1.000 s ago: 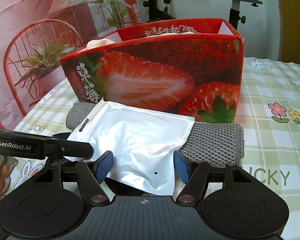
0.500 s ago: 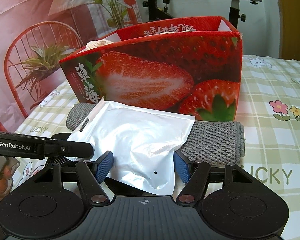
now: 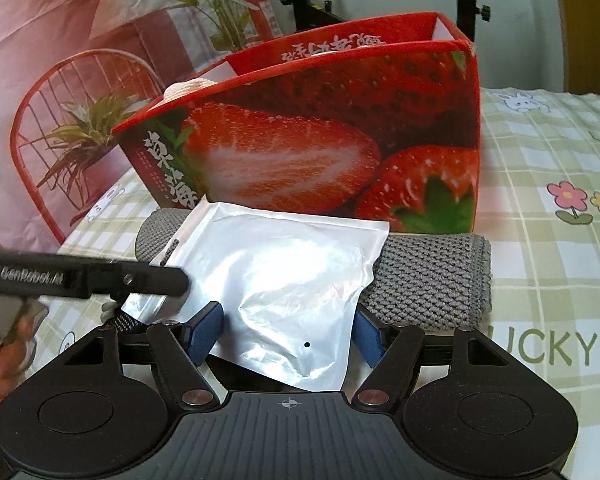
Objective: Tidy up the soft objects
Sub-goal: 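Close the right tool on the packet's other edge while the left tool holds it, then lift the white packet with both tools over the red box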
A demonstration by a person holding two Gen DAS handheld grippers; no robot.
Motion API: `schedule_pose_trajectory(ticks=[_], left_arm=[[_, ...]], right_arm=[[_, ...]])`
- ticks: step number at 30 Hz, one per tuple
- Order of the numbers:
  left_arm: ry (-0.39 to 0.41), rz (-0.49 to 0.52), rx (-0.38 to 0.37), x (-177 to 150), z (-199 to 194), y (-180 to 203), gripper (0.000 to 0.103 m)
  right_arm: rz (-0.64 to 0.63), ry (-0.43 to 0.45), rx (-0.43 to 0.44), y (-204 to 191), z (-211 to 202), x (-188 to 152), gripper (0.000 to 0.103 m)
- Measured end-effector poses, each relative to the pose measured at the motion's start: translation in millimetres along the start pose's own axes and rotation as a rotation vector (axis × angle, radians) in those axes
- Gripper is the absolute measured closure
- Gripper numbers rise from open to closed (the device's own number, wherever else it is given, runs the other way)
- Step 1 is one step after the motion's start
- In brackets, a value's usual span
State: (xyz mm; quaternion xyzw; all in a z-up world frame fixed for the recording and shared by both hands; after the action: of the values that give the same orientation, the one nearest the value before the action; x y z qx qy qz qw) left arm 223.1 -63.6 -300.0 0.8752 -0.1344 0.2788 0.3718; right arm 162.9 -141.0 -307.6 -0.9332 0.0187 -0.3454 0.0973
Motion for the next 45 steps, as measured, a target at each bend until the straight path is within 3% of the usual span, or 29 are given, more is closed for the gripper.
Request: schedule_pose_trajectory(ticks=[8,13,17,21,25,27,28,45], left_arm=[[-0.013,0.013,-0.021,10,4,3,0.067],[0.022,-0.024,-0.082,11,-5,7,0.067],[-0.006,-0.003,-0.045,6,-6,8,0.067],[-0.011,-0.036,-0.018,0,-10,-3,0.066],[-0.006,-0.058,-0.035,-2,-10,-8,0.066],[0.000,-0.043,-0.026,0,-10,-7,0.076],[0.006,-0.030,-0.022,1,-13,-6,0.092],[0.123,0.027,-0.062,21,-52,22,0.095]], right_arm=[[-0.030,0.017,0.003,-2,-6,9,0.046],[-0.018,0.027,0.013,-1,-12,12,0.051],[-0.039,0.037,0.007,-5,-16,15,0.053],[-0.040,0.023,-0.005,-1,-15,12,0.067],[-0.014,0.010,0.003,5,-13,8,0.071],[-0.025,0.016,-0.002,3,-14,9,0.075],[-0.032,0.024,-0.005,2,-15,11,0.076],[-0.066,0.143,0.004,-7,-53,43,0.080]])
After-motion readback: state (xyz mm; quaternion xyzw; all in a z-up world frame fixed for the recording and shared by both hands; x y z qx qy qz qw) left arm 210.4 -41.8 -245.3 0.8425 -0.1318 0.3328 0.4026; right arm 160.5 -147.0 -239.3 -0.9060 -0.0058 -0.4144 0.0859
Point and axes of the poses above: each gripper's, at about its wrist camera, not at the fingertips, and z roughly the way its jaws point, y to its right, x to its top, the point moved 10 cm from there along z, roughly the way its jaws point, and after that the axes turned 15 degrees about -x, right-handed, at the moved point
